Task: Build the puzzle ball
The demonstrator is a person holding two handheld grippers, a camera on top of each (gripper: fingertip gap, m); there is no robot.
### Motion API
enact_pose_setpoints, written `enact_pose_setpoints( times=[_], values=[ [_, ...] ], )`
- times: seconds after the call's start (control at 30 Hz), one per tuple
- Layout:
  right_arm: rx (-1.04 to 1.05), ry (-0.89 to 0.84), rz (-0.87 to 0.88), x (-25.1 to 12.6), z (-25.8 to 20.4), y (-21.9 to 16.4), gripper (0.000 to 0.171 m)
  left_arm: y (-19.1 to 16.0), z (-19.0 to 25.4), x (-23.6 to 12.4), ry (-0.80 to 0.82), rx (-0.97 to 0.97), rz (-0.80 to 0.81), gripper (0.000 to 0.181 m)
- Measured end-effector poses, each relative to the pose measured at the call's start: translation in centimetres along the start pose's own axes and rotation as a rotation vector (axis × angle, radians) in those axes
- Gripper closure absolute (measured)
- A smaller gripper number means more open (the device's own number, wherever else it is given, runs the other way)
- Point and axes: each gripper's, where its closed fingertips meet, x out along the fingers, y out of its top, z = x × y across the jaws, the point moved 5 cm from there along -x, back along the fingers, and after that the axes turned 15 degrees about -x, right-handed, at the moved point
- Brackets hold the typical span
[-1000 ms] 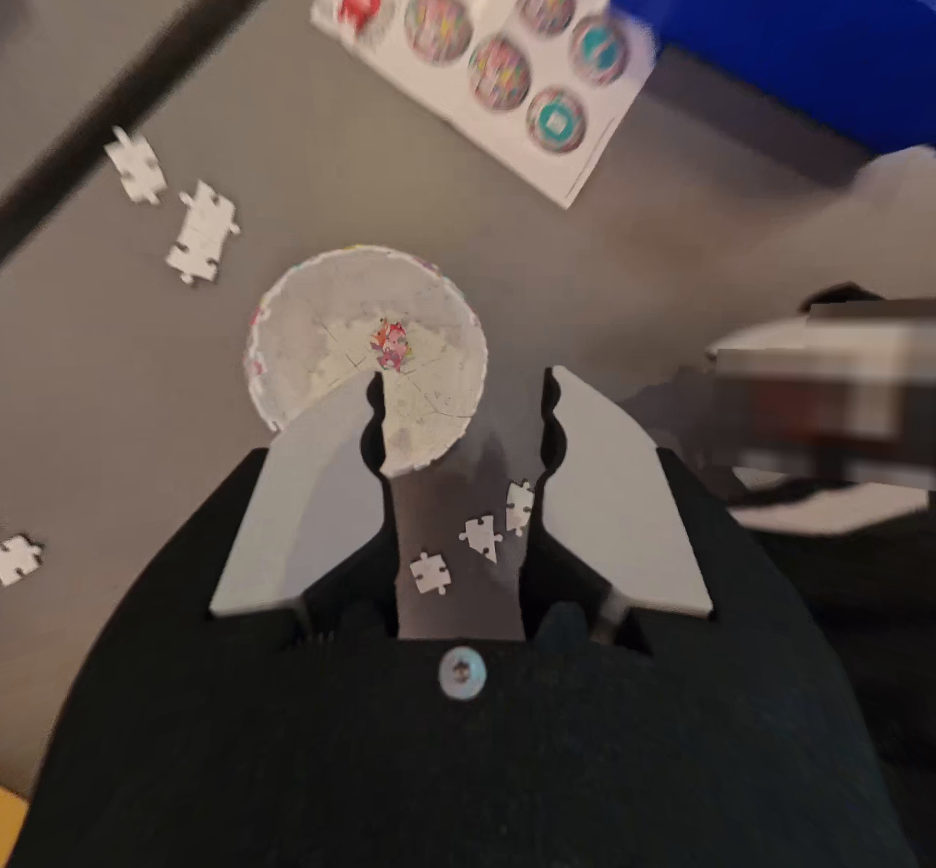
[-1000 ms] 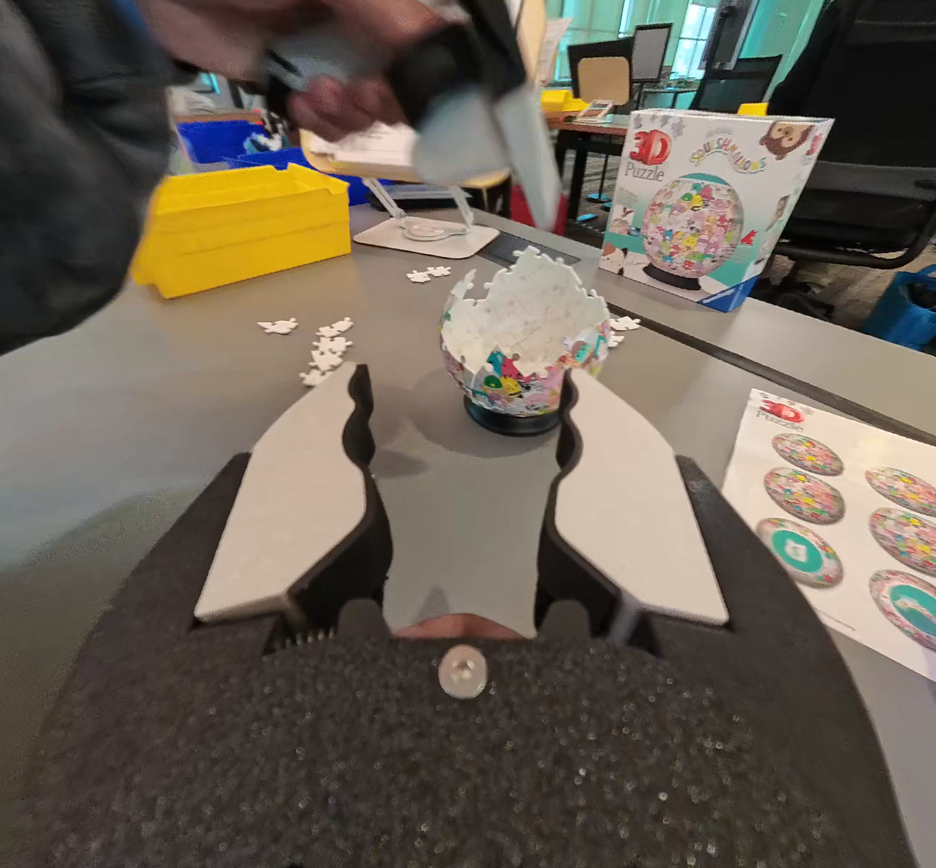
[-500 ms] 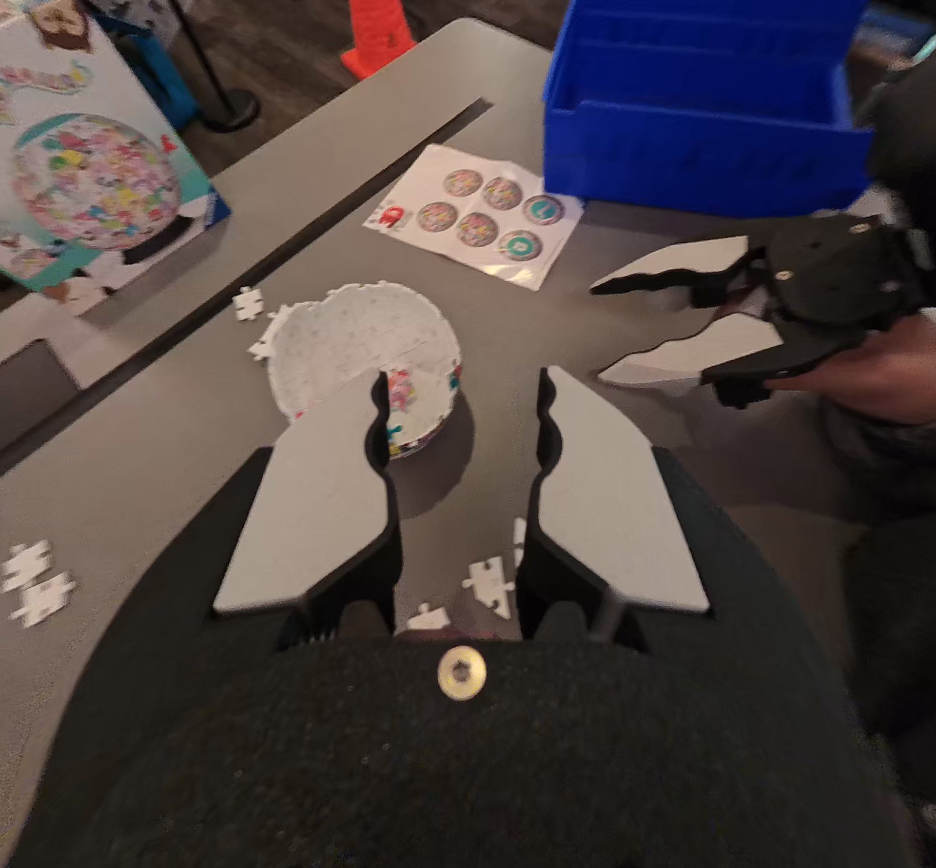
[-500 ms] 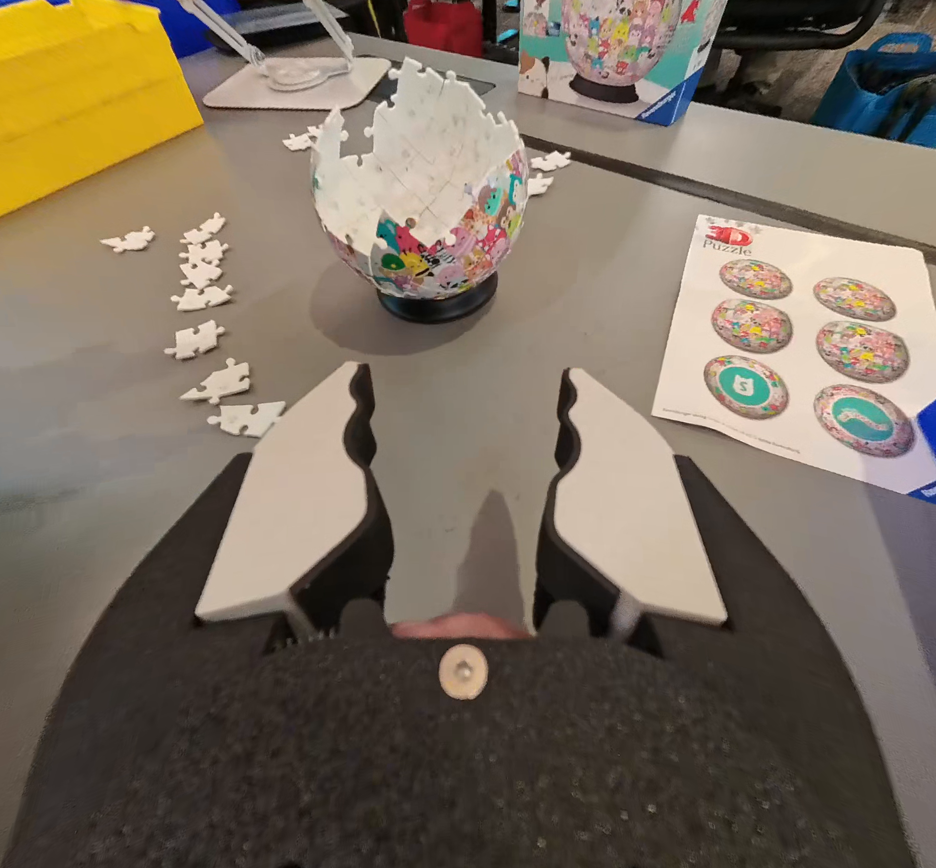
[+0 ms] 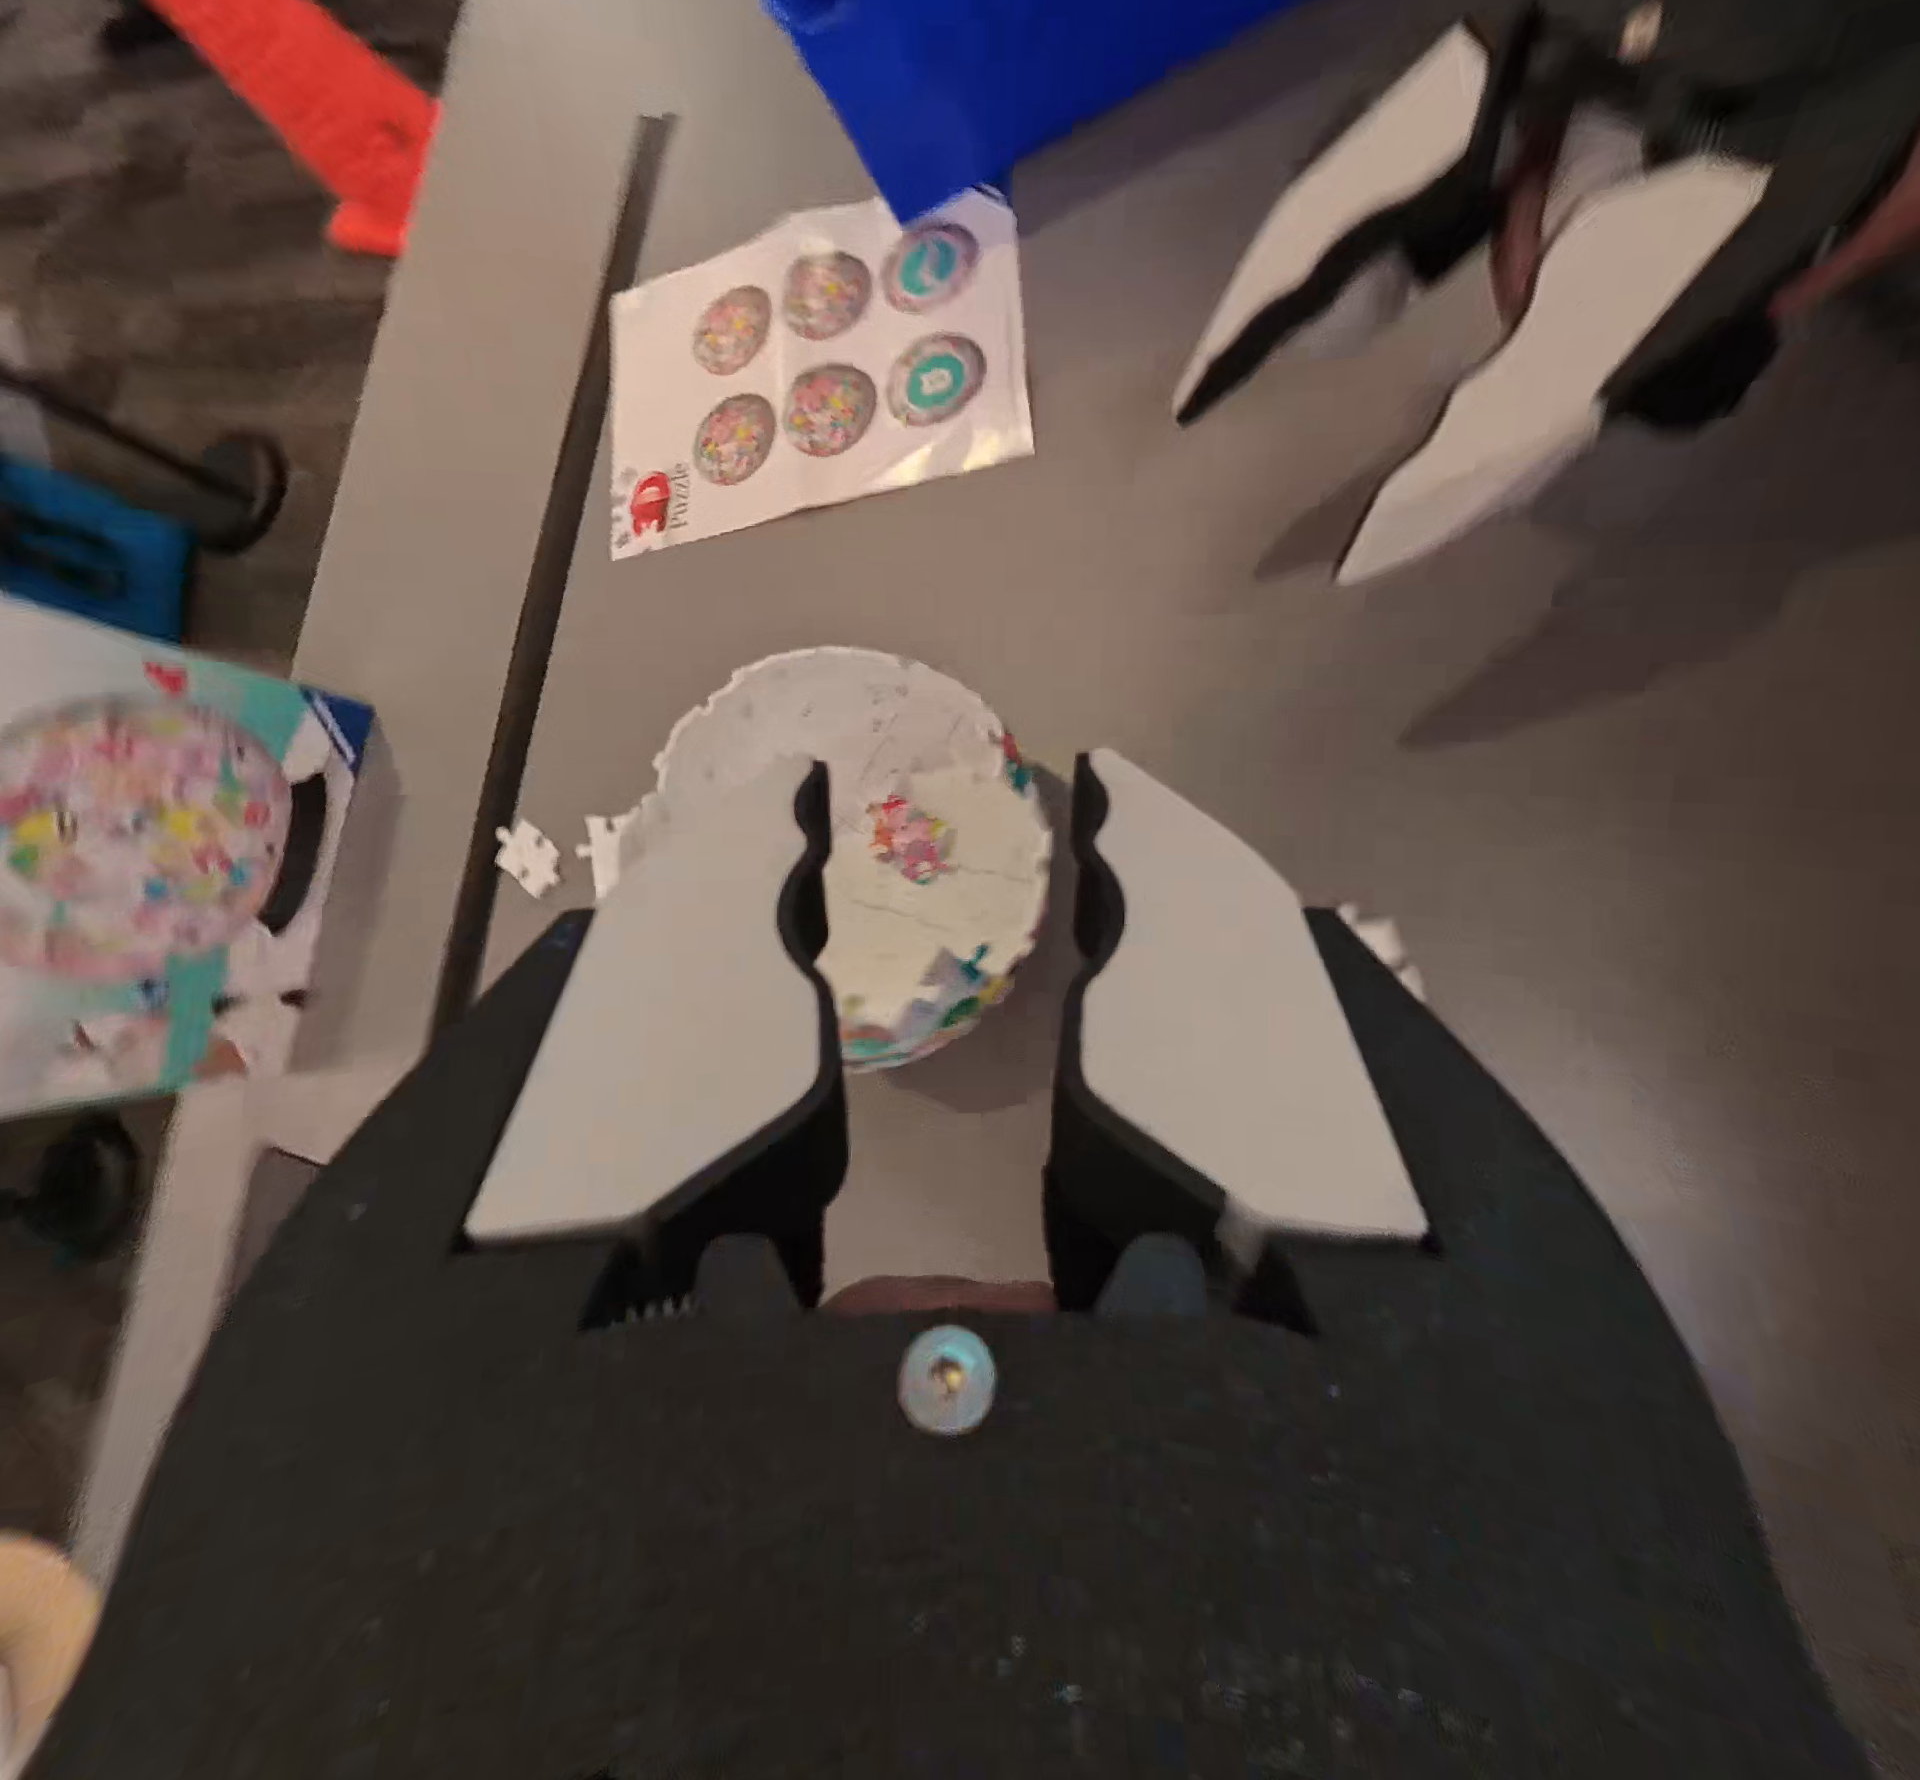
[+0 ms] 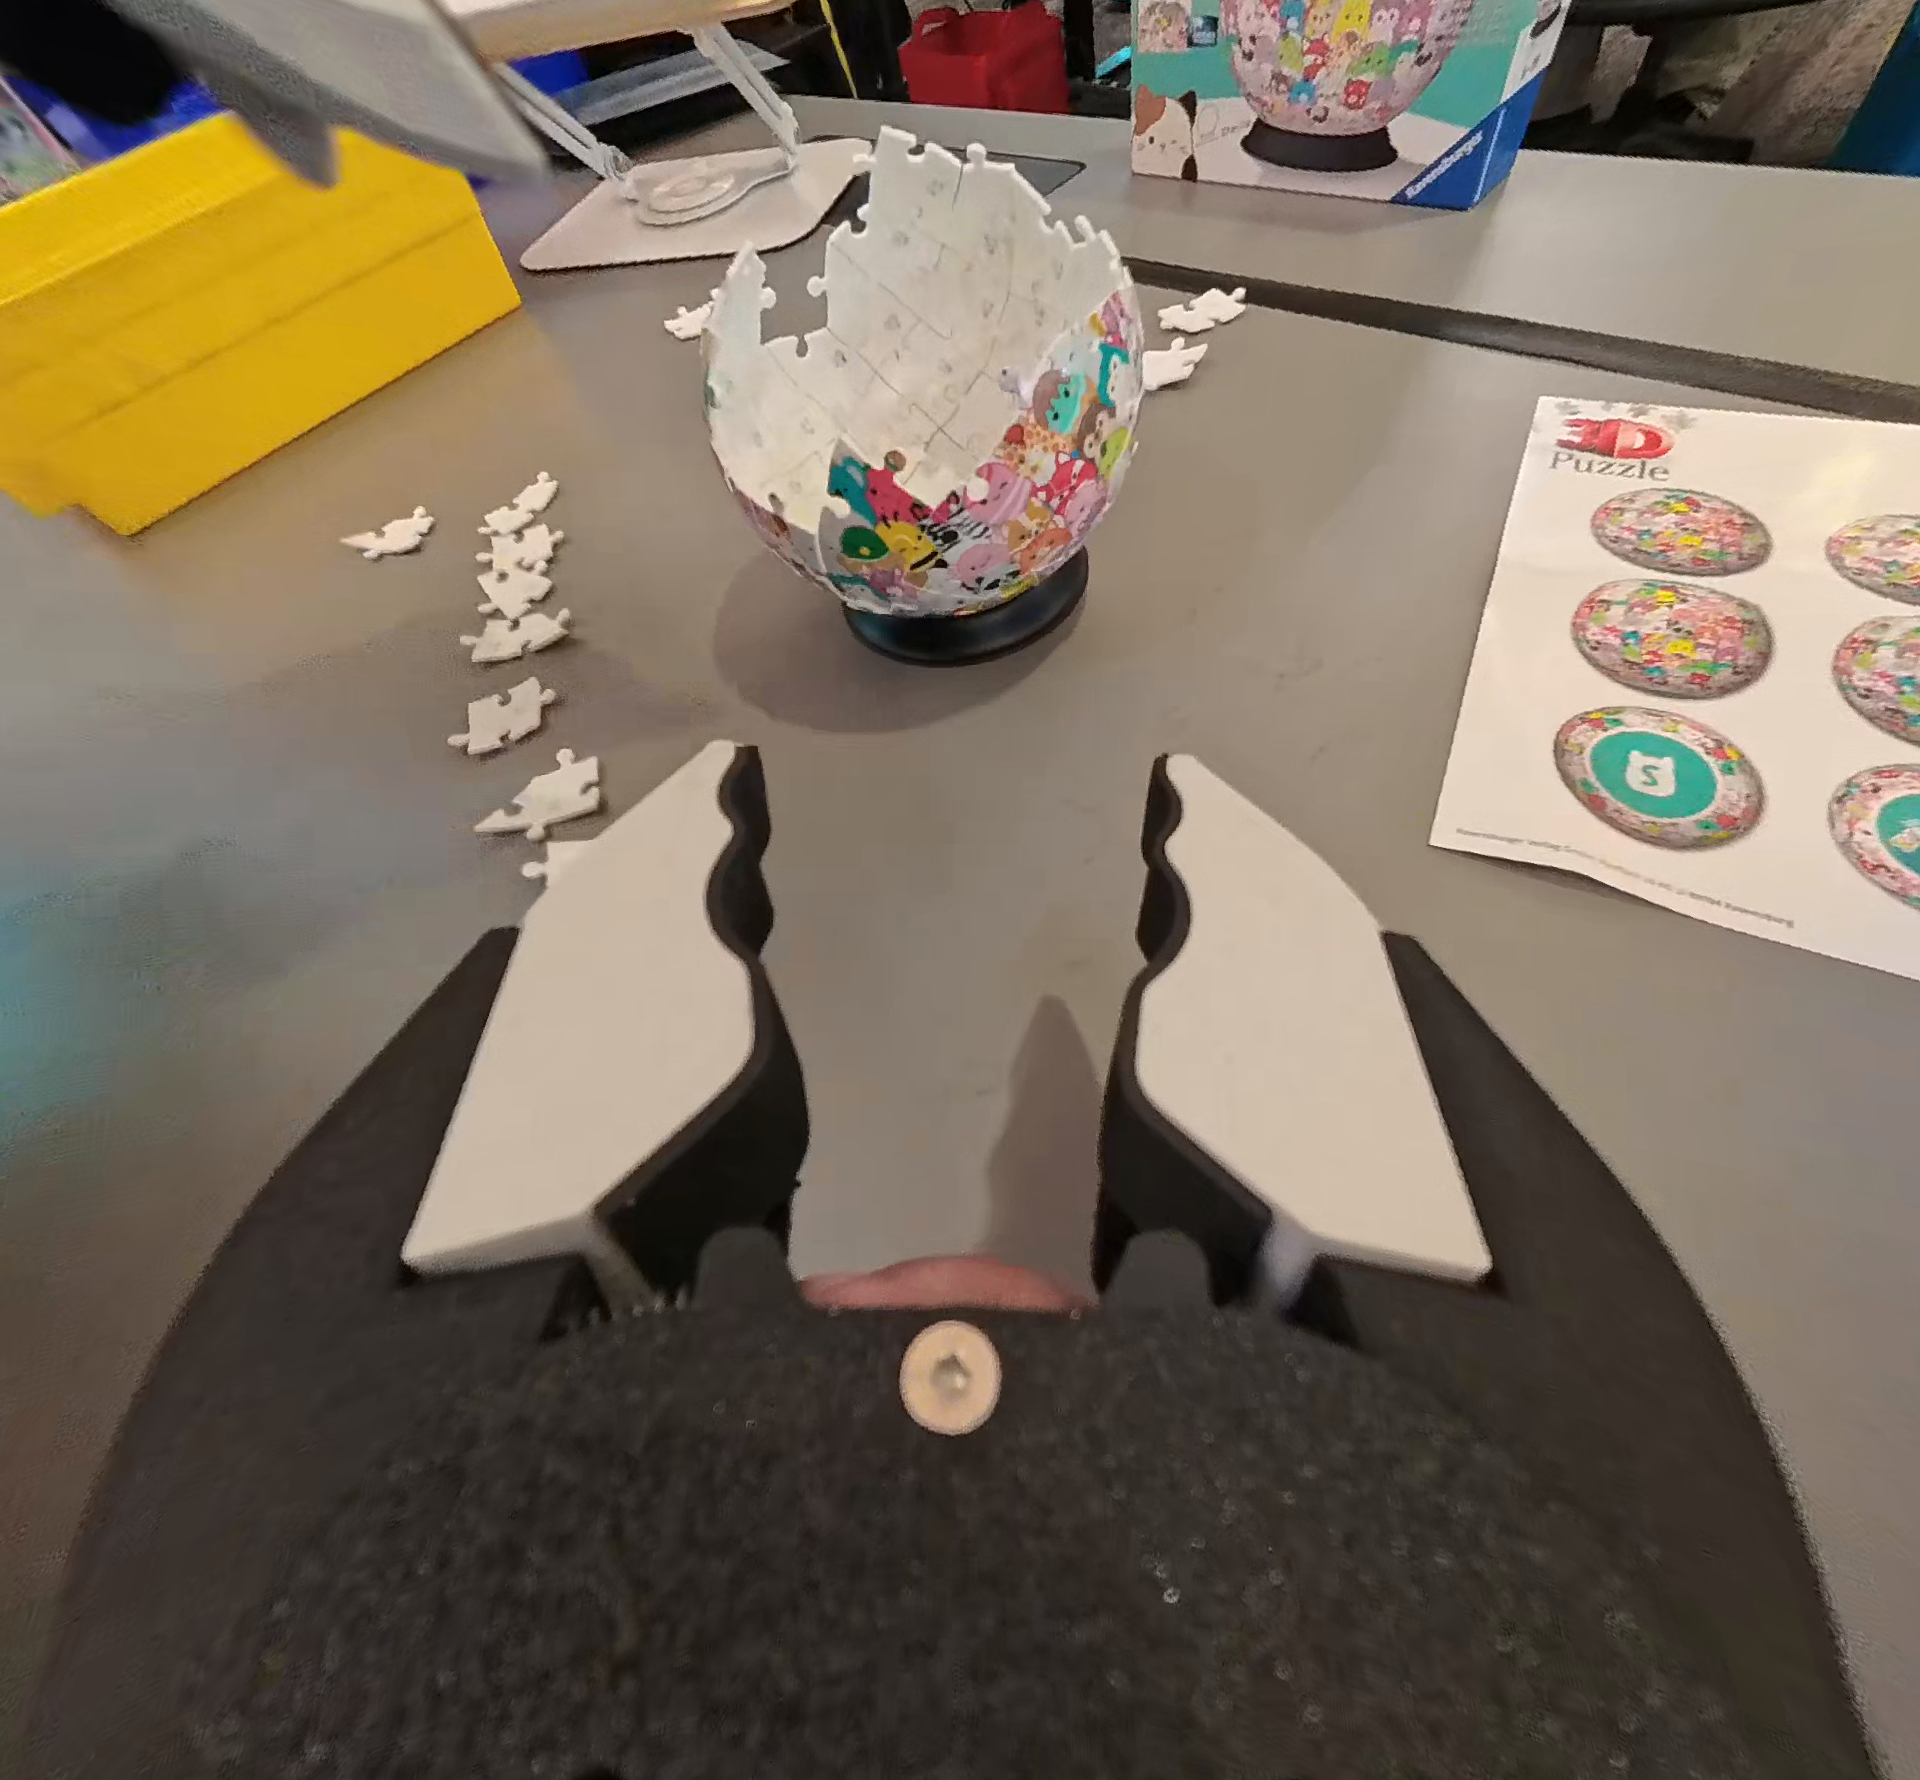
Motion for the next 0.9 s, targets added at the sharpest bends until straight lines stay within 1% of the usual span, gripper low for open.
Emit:
enact_pose_setpoints(
  times=[0.13,0.23,0.33,0.4,0.5,0.7,0.9],
  values=[
    [0.014,0.001,0.001,0.0,0.1,-0.1,0.103,0.4,-2.9,2.4,-0.175,0.147,-0.238,0.137],
    [0.016,-0.001,0.003,0.0,0.3,-0.1,0.103,0.1,-4.2,4.4,-0.249,0.227,-0.379,0.137],
    [0.023,0.0,-0.002,0.1,0.4,-0.3,0.103,-0.2,-4.6,6.6,-0.27,0.253,-0.478,0.137],
    [0.025,0.004,-0.004,0.1,0.4,-0.4,0.104,-0.2,-4.4,7.8,-0.279,0.223,-0.53,0.136],
    [0.019,0.004,0.002,0.0,0.5,-0.3,0.103,-1.0,-4.5,9.4,-0.253,0.179,-0.627,0.138],
    [0.042,0.024,0.006,0.0,0.5,-0.4,0.103,-2.2,-4.1,10.9,-0.213,0.237,-0.711,0.138],
    [0.04,0.037,0.012,-0.1,0.3,-0.3,0.103,-3.2,-4.0,12.1,-0.224,0.202,-0.768,0.138]
  ],
)
